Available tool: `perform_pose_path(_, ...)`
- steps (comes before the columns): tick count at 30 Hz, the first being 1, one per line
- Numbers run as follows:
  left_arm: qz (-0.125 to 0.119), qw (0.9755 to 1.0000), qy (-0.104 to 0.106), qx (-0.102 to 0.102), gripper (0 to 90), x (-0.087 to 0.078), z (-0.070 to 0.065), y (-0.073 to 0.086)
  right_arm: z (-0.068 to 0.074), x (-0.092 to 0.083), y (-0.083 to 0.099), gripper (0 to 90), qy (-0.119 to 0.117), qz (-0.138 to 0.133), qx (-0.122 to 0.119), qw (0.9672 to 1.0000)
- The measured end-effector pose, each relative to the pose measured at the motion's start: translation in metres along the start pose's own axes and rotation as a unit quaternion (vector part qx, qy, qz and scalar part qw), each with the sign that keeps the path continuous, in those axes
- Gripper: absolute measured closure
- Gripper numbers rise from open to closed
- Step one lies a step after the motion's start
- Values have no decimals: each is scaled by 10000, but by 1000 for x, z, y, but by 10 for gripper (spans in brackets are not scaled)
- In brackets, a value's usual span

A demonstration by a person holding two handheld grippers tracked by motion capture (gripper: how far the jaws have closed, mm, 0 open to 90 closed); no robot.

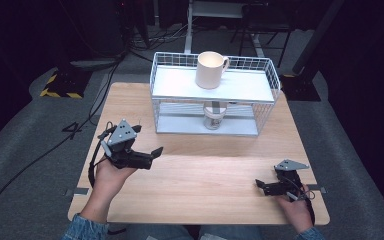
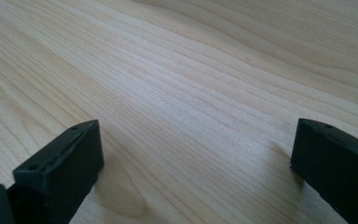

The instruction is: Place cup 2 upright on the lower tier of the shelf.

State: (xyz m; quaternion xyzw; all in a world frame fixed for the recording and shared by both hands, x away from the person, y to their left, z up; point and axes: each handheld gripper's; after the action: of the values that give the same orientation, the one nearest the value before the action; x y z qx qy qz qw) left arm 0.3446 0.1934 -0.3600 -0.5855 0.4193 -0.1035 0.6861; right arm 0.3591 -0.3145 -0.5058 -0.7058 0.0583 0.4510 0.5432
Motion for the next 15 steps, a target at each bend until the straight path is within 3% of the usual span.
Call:
perform_pose_path(3, 32, 9999, 31, -164, 23, 1, 0, 9, 0, 0, 0, 27, -2, 0, 2, 10000)
perform_pose_path(6, 90, 9999, 27, -137, 24, 2, -1, 19, 0, 0, 0, 27, -1, 0, 2, 10000)
perform_pose_path(8, 114, 9996, 56, -235, 23, 2, -4, 29, 0, 0, 0, 27, -2, 0, 1, 10000)
perform_pose_path(15, 319, 9993, -136, -152, 24, 8, -10, 52, 0, 0, 0, 27, -1, 0, 1, 10000)
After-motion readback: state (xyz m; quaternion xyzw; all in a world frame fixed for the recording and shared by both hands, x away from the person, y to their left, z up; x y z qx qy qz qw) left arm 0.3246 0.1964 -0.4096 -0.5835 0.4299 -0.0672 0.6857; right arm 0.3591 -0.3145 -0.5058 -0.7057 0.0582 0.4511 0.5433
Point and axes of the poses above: each handheld gripper's, and its own axes: x roughly forward along the jaws, y roughly out of its underside, z roughly to its left
